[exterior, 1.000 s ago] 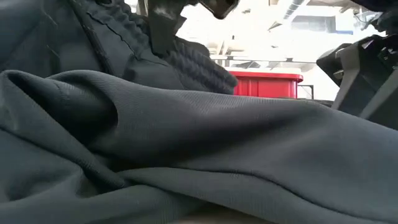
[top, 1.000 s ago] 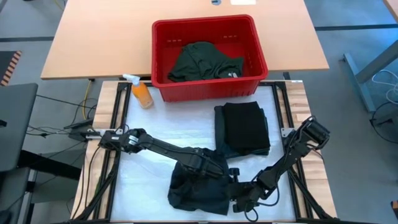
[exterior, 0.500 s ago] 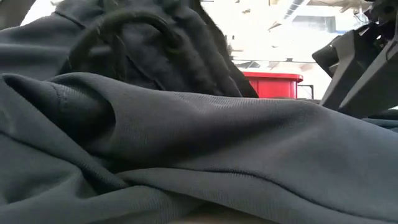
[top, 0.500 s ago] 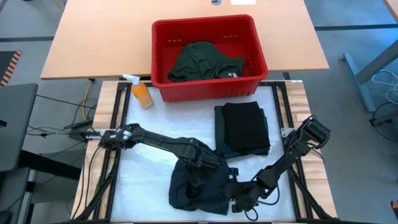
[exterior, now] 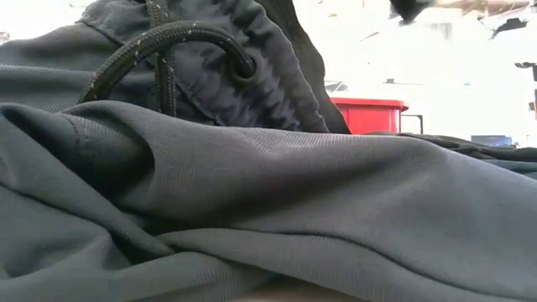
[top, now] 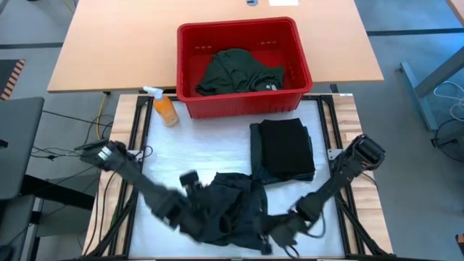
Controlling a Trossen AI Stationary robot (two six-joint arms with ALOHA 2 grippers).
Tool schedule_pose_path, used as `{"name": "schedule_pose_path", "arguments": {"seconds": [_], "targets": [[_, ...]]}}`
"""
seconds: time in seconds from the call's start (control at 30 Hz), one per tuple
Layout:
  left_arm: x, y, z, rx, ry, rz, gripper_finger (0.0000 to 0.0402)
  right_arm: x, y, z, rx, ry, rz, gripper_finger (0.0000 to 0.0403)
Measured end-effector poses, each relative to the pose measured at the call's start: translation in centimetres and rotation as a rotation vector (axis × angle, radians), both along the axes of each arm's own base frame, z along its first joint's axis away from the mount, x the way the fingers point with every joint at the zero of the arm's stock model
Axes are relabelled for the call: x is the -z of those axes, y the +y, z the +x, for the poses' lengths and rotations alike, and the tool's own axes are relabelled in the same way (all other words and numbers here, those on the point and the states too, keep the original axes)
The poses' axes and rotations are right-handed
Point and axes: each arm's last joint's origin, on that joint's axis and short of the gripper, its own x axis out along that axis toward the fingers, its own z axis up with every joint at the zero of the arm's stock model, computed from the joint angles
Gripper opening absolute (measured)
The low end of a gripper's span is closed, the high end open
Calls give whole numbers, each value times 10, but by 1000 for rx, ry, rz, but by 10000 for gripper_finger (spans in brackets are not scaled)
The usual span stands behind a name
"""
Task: Fold Laundry from Bin
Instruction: Fold the black shorts
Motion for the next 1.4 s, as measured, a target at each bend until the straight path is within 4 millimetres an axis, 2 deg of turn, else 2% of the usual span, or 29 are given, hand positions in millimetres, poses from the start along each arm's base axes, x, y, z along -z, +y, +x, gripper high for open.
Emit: {"name": "schedule_pose_path", "arguments": {"seconds": [0.1,0.17,0.27,0.33,0.53,0.67,0.8,0.93,1.03,1.17,1.4], "targets": [[45,-20,-11,47,-19,61,169,-5,-18,24,11,-46,53,96],[67,-21,-22,12,-15,112,169,-7,-28,33,3,-56,69,81],[89,-13,-42,-57,-42,195,163,-15,-38,52,-26,-86,129,62],[98,-3,-53,-83,-84,222,148,-13,-40,62,-34,-68,134,51],[114,34,-84,-89,-241,232,82,3,-40,109,-39,41,150,15],[121,59,-108,-146,-425,188,41,0,-31,127,-76,187,121,12],[137,73,-129,-151,-562,88,10,-13,-25,127,-67,368,77,26],[150,79,-143,-111,-672,10,3,-4,-24,123,-24,505,118,24],[153,79,-149,-72,-720,-37,3,8,-22,113,20,616,172,15],[152,78,-150,-28,-727,-50,1,13,-13,97,89,728,171,17],[152,78,-150,-27,-729,-60,1,17,5,68,213,825,93,18]]}}
